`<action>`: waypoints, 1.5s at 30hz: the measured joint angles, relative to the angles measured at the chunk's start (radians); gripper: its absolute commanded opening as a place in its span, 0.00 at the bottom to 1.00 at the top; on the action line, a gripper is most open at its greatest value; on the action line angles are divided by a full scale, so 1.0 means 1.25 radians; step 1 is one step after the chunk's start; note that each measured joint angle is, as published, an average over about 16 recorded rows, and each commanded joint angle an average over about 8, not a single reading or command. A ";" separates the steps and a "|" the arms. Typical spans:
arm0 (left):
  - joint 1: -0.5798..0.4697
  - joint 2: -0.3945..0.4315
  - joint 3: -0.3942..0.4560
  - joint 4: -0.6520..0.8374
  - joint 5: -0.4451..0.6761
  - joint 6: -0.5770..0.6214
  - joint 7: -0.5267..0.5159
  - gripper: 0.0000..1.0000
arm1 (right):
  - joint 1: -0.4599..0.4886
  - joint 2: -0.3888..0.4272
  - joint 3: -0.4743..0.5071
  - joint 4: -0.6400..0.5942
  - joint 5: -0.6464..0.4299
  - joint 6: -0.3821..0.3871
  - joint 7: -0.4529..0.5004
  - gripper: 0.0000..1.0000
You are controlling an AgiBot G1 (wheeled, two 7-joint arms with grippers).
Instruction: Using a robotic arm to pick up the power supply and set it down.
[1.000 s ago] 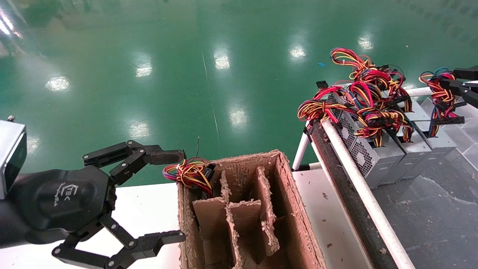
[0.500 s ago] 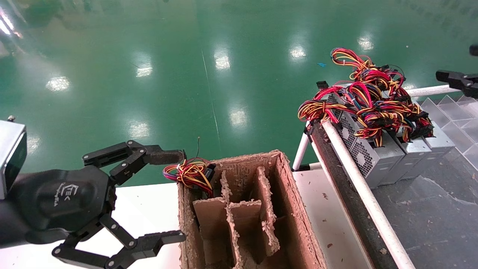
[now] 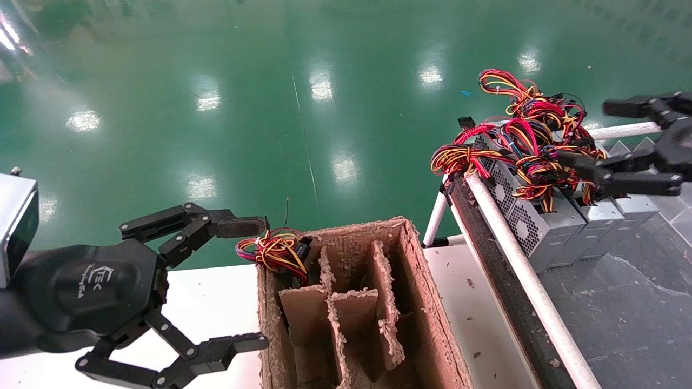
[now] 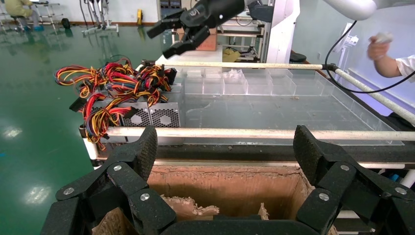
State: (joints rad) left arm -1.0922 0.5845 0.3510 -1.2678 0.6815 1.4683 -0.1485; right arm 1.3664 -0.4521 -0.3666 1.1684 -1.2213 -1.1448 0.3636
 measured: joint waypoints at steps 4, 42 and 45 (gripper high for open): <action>0.000 0.000 0.000 0.000 0.000 0.000 0.000 1.00 | -0.021 -0.011 0.006 0.008 0.035 -0.025 -0.012 1.00; 0.000 0.000 0.000 0.000 0.000 0.000 0.000 1.00 | -0.215 -0.117 0.064 0.085 0.361 -0.258 -0.129 1.00; 0.000 0.000 0.000 0.000 0.000 0.000 0.000 1.00 | -0.226 -0.123 0.068 0.090 0.380 -0.272 -0.136 1.00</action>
State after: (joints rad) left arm -1.0923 0.5843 0.3515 -1.2677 0.6810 1.4680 -0.1482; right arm 1.0836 -0.6061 -0.2820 1.2805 -0.7458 -1.4844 0.1940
